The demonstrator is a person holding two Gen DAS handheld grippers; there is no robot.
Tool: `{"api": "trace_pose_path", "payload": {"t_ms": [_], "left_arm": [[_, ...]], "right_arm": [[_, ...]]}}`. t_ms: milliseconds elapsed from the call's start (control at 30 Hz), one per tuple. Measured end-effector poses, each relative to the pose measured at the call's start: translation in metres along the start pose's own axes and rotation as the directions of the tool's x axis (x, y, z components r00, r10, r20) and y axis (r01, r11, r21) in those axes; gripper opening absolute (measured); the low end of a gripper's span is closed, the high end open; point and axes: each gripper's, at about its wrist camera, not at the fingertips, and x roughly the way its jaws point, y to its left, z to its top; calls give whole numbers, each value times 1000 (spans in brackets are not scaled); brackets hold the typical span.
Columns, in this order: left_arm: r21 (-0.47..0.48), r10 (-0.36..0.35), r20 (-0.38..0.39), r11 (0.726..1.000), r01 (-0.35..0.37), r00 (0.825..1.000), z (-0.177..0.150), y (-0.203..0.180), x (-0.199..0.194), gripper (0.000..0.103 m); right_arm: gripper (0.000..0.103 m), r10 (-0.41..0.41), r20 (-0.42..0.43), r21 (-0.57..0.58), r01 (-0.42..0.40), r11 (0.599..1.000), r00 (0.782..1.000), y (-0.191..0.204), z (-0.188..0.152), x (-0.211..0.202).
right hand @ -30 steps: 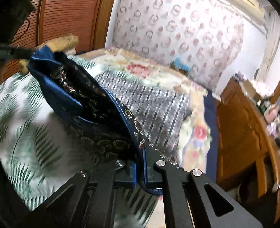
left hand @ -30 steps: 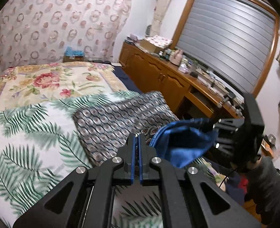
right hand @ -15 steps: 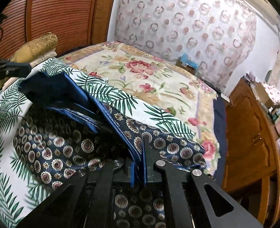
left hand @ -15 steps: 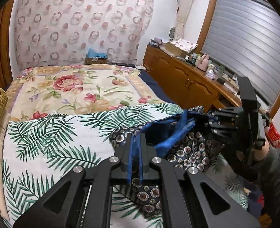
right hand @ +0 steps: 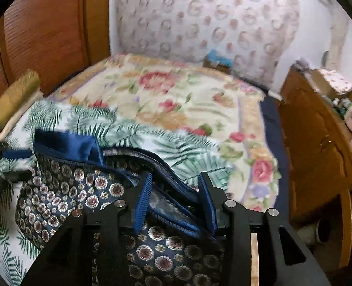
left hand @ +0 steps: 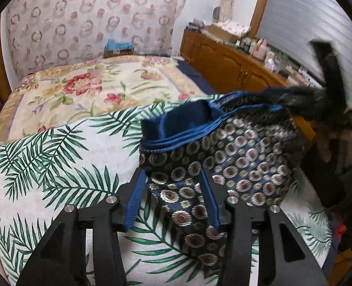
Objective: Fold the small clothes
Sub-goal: 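Grasp the folded robe bundle with both grippers and lift it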
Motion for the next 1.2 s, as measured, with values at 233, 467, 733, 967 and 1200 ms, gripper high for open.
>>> {"api": "trace_pose_path", "payload": {"t_ms": [233, 467, 733, 967, 1200], "left_arm": [[-35, -1, -72, 999, -1, 997, 1, 11, 21, 48], [-49, -4, -97, 999, 0, 995, 10, 14, 37, 48], [-71, -33, -88, 997, 26, 996, 19, 11, 45, 48], [-46, -64, -105, 997, 60, 992, 24, 2, 51, 9], [-35, -134, -4, 990, 133, 991, 28, -4, 14, 6]], "right_arm": [[60, 36, 75, 86, -43, 995, 997, -9, -39, -57], [61, 11, -48, 140, -4, 990, 999, -30, -85, -44], [61, 155, -48, 265, -137, 954, 987, -58, -78, -8], [39, 233, -11, 243, -223, 944, 972, -70, -86, 5], [11, 187, 73, 197, -198, 960, 980, -70, -93, -10]]}}
